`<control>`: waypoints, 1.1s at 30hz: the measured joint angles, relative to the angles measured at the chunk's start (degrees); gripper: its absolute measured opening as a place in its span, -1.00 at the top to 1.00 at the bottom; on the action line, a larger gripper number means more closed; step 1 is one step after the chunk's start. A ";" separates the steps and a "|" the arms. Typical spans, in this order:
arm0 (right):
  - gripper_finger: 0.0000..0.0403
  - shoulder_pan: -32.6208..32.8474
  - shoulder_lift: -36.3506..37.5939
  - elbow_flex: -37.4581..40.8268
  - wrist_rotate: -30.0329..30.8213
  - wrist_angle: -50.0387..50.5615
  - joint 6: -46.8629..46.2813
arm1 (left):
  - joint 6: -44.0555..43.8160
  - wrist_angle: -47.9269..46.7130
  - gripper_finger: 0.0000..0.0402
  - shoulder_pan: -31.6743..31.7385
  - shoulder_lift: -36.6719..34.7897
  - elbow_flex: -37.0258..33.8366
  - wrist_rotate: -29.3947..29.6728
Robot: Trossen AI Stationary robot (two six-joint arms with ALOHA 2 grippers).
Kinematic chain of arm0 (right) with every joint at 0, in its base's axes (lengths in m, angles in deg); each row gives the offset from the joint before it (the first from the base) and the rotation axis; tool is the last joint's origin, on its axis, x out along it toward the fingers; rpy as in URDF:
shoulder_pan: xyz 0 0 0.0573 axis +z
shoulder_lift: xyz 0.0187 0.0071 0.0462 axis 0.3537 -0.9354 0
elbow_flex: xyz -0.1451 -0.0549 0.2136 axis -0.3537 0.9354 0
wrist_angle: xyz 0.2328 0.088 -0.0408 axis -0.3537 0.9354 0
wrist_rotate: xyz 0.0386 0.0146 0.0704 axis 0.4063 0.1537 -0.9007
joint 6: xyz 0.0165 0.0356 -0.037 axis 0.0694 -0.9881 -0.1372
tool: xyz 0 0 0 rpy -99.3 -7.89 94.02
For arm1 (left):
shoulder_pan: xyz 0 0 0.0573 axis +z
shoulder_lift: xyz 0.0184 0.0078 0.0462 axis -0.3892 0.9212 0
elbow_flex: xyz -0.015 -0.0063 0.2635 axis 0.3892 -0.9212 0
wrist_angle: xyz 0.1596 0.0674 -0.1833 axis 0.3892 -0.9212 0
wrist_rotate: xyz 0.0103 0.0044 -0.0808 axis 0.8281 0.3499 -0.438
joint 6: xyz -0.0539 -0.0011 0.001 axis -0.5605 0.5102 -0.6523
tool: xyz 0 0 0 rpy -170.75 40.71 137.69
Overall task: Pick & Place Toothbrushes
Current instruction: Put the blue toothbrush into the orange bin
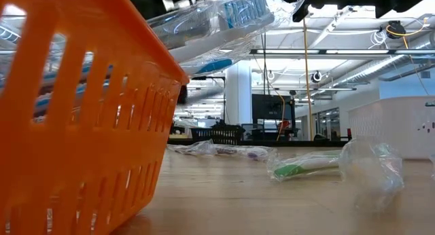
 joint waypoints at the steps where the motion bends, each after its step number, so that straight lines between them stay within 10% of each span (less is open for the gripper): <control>1: 0.66 -0.01 0.00 0.00 0.00 0.27 0.00 | -0.15 0.64 0.98 0.04 -1.19 0.02 -0.01; 12: 0.66 -0.02 -0.02 0.00 -0.01 1.06 0.00 | 2.39 19.32 0.97 0.28 -13.30 0.07 2.67; 33: 0.41 0.00 -0.69 0.00 -0.01 -4.88 2.44 | 0.87 40.79 0.97 2.45 -13.11 0.15 1.00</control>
